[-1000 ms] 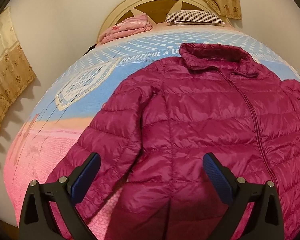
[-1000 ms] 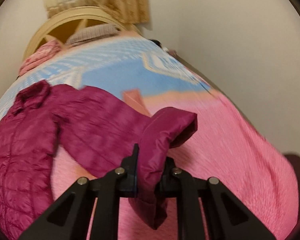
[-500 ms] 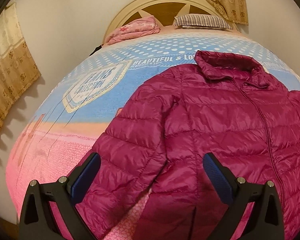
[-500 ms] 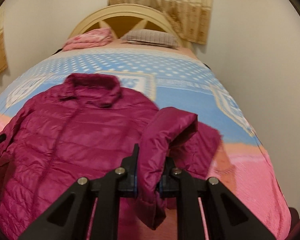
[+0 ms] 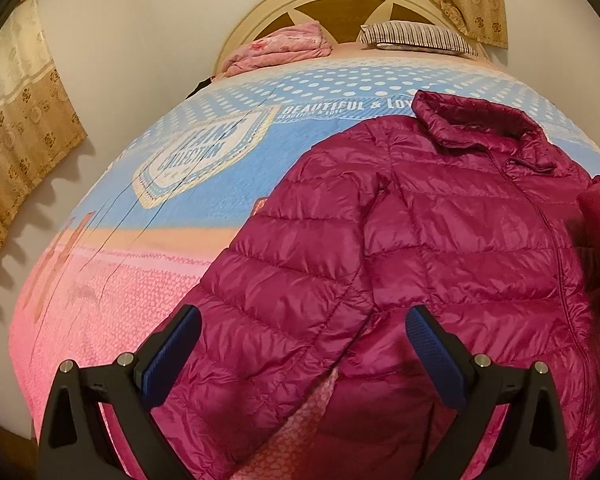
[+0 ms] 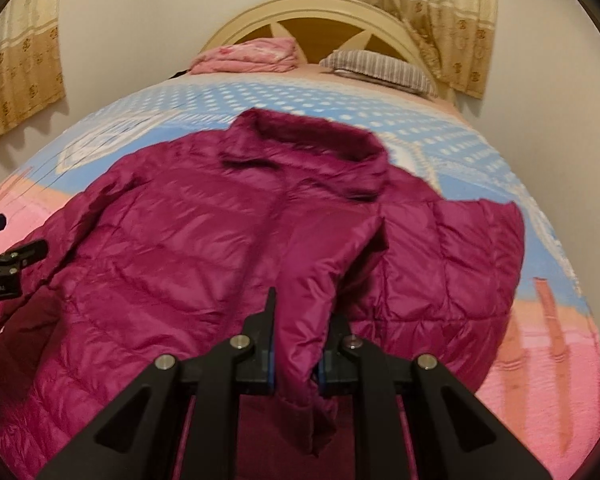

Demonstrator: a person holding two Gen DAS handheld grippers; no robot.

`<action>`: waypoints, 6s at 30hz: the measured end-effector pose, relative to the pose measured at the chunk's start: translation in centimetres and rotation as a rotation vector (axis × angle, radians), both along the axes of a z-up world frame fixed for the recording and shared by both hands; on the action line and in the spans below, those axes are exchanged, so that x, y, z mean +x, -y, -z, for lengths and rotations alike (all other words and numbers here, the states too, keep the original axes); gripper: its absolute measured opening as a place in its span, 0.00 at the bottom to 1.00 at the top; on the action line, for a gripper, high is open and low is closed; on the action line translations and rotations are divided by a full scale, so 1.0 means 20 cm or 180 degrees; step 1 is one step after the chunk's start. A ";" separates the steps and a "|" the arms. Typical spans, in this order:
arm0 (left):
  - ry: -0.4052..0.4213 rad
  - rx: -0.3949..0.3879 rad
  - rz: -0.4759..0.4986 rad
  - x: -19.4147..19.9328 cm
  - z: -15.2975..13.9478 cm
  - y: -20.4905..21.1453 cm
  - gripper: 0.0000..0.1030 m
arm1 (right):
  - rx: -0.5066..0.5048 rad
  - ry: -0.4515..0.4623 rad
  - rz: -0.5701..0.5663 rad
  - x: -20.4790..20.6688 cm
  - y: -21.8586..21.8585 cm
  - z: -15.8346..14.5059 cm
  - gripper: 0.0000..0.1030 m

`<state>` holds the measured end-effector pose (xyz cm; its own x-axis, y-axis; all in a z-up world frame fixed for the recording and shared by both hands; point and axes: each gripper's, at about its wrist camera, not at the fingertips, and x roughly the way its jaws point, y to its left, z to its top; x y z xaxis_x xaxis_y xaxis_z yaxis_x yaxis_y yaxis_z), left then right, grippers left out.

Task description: Fold large clothes

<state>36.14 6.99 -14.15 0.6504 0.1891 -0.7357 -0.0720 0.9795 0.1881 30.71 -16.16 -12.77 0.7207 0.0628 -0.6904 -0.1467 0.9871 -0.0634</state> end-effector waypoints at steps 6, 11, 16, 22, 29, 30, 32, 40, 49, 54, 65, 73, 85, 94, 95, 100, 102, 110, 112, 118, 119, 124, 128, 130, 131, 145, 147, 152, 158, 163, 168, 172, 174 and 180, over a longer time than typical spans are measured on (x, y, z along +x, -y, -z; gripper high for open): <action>-0.0014 -0.0001 -0.0012 0.00 -0.01 0.03 0.99 | 0.0224 -0.0091 -0.0139 0.00 -0.11 0.09 0.66; 0.0022 0.0060 -0.0121 0.01 -0.02 0.03 0.99 | -0.0028 -0.0023 -0.0443 -0.12 -0.23 0.08 0.69; 0.0023 -0.0012 -0.0268 0.02 -0.05 0.02 0.99 | -0.0278 0.0091 -0.0670 -0.33 -0.24 0.02 0.70; 0.0133 -0.0191 0.0014 0.00 -0.14 0.20 0.99 | -0.0240 0.0254 -0.0542 -0.49 0.01 -0.05 0.84; -0.0087 -0.0559 0.0475 0.08 -0.10 0.54 0.99 | -0.0371 0.0222 0.0279 -0.47 0.43 0.08 0.87; -0.0110 -0.0576 0.0533 0.10 -0.08 0.59 0.99 | -0.0336 0.0179 0.0370 -0.47 0.48 0.11 0.87; -0.0174 -0.0636 0.0639 0.13 -0.04 0.67 0.99 | -0.0272 0.0130 0.0488 -0.49 0.55 0.15 0.87; -0.0478 -0.0628 0.0817 0.22 0.11 0.85 0.30 | -0.0061 0.0069 0.0625 -0.49 0.67 0.22 0.87; -0.0130 -0.0329 0.0839 0.13 -0.04 0.74 0.14 | 0.0020 -0.0038 0.0615 -0.51 0.71 0.26 0.89; -0.0147 0.0007 0.0743 0.11 0.01 0.66 0.14 | -0.0020 -0.0123 0.0624 -0.50 0.71 0.28 0.92; -0.0066 0.0255 0.0518 0.12 0.08 0.61 0.35 | 0.0035 -0.0223 0.0630 -0.50 0.73 0.30 0.94; 0.0555 0.0289 0.0310 0.03 -0.15 0.55 0.86 | 0.0238 -0.0167 0.0571 -0.53 0.76 0.23 0.94; 0.0436 0.0101 0.0492 0.19 0.01 0.79 0.86 | 0.0412 0.0160 0.0402 -0.11 0.80 -0.10 0.66; 0.0086 0.0015 0.0401 0.32 0.25 0.75 0.87 | 0.0393 -0.0010 0.0145 0.28 0.59 0.16 0.62; 0.0072 -0.0007 0.0401 0.33 0.26 0.75 0.88 | 0.0414 -0.0121 0.0176 0.30 0.60 0.22 0.62; -0.0006 -0.0086 0.0356 0.35 0.30 0.73 0.94 | 0.0575 -0.0259 0.0220 0.31 0.65 0.29 0.61; -0.0060 -0.0136 0.0331 0.37 0.31 0.72 0.96 | 0.0495 -0.0270 0.0223 0.31 0.63 0.30 0.62; -0.0111 -0.0321 0.0262 0.38 0.33 0.68 0.99 | 0.0476 -0.0116 0.0302 0.28 0.64 0.22 0.61; -0.0100 -0.0313 0.0250 0.38 0.33 0.69 0.99 | 0.0566 0.0102 0.0414 0.25 0.68 0.15 0.63; -0.0087 -0.0281 0.0236 0.38 0.33 0.69 0.99 | 0.0323 -0.0191 0.0462 0.40 0.65 0.23 0.63; -0.0097 -0.0299 0.0237 0.38 0.33 0.69 0.99 | 0.0305 -0.0259 0.0460 0.42 0.65 0.26 0.64; -0.0125 -0.0369 0.0232 0.39 0.34 0.67 0.99 | 0.0140 -0.0344 0.0443 0.43 0.63 0.27 0.63; -0.0147 -0.0470 0.0229 0.39 0.34 0.65 0.99 | 0.0256 -0.0240 0.0451 0.28 0.64 0.12 0.65; -0.0143 -0.0470 0.0226 0.39 0.34 0.65 0.99 | 0.0391 -0.0172 0.0360 0.19 0.61 0.07 0.76; -0.0141 -0.0463 0.0225 0.39 0.34 0.66 0.99 | 0.0404 -0.0150 0.0274 0.15 0.58 0.06 0.79; -0.0151 -0.0491 0.0219 0.39 0.34 0.65 0.99 | 0.0172 -0.0356 0.0091 0.13 0.40 0.32 0.82; -0.0167 -0.0483 0.0222 0.39 0.33 0.65 0.99 | 0.0171 -0.0351 0.0097 0.14 0.41 0.33 0.82; -0.0117 -0.0395 0.0153 0.31 0.17 0.56 0.99 | 0.0177 -0.0326 0.0119 0.13 0.42 0.33 0.83; 0.0301 0.0052 0.0026 0.00 -0.10 0.16 0.99 | 0.0168 -0.0309 0.0134 0.13 0.42 0.33 0.85; 0.0175 0.0228 -0.0551 -0.28 -0.07 -0.36 0.99 | 0.0162 -0.0297 0.0132 0.12 0.42 0.32 0.85; -0.0027 -0.0154 -0.0901 -0.51 0.04 -0.65 0.99 | 0.0158 -0.0291 0.0133 0.12 0.42 0.32 0.86; -0.0106 -0.0325 -0.0933 -0.55 0.14 -0.68 0.86 | 0.0131 -0.0281 0.0147 0.12 0.42 0.32 0.88; -0.0174 -0.0442 -0.0855 -0.52 0.17 -0.67 0.54 | 0.0118 -0.0275 0.0167 0.12 0.42 0.32 0.89; -0.0161 -0.0511 -0.0870 -0.51 0.16 -0.71 0.15 | 0.0116 -0.0263 0.0204 0.11 0.43 0.32 0.91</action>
<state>26.00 21.26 -17.31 0.5533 0.2307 -0.8004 -0.3310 0.9427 0.0429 33.01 -24.73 -19.17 0.6647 0.0445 -0.7458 -0.0866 0.9961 -0.0177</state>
